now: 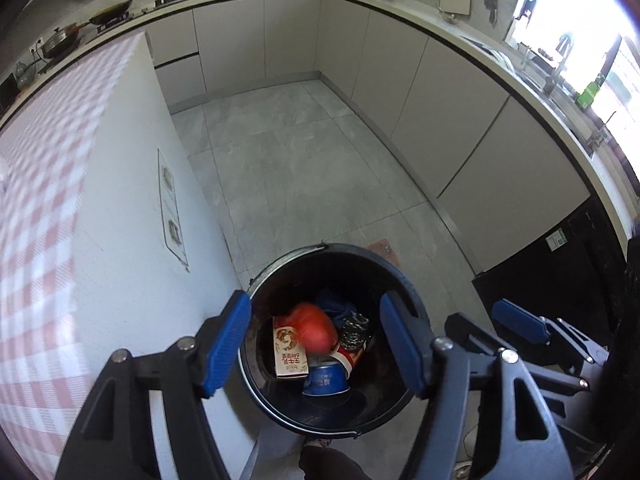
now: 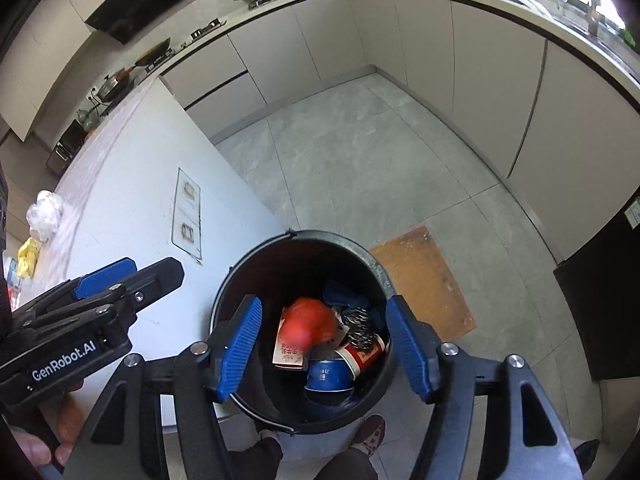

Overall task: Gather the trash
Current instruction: 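Move both open tools back over the remaining table items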

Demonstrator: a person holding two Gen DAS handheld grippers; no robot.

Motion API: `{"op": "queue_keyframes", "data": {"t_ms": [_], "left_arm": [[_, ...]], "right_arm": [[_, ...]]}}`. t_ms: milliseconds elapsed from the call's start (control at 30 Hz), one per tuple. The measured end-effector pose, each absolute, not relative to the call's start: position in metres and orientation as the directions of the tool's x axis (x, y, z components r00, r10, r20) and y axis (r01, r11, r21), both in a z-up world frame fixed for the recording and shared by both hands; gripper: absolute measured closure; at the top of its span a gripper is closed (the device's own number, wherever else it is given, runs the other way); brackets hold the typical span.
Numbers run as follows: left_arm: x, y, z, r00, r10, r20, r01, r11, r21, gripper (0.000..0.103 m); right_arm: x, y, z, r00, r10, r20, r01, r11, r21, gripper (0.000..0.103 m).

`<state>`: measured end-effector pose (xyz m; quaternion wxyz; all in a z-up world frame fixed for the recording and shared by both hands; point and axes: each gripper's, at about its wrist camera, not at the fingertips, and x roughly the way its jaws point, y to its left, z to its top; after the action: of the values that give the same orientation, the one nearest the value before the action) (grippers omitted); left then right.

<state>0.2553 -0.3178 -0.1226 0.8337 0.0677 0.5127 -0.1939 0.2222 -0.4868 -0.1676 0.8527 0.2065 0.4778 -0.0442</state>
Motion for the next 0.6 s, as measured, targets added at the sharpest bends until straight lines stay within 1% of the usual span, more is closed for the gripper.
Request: {"op": "queue_keyframes", "data": {"t_ms": [200,300,433,600], "left_arm": [[0.248,-0.301,-0.087,0.438,-0.272,-0.857,0.382,0.919,-0.096,0.034],[0.245,-0.279,-0.071,0.466,-0.266,-0.844,0.358,0.929,-0.096,0.034],[0.245,-0.237,-0.056,0.513,-0.232,-0.826,0.29,0.953,-0.088,0.034],[0.249,-0.178,-0.046,0.56,-0.18,-0.809,0.193,0.978,-0.084,0.034]], "right_arm": [[0.22,-0.477,-0.133,0.58,0.135,-0.804,0.248,0.91,0.331,0.036],[0.222,-0.465,-0.111,0.609,0.155,-0.778,0.213,0.913,0.348,0.035],[0.233,-0.437,-0.088,0.632,0.212,-0.745,0.139,0.915,0.378,0.03],[0.255,-0.385,-0.066,0.643,0.256,-0.722,0.047,0.927,0.371,0.027]]}}
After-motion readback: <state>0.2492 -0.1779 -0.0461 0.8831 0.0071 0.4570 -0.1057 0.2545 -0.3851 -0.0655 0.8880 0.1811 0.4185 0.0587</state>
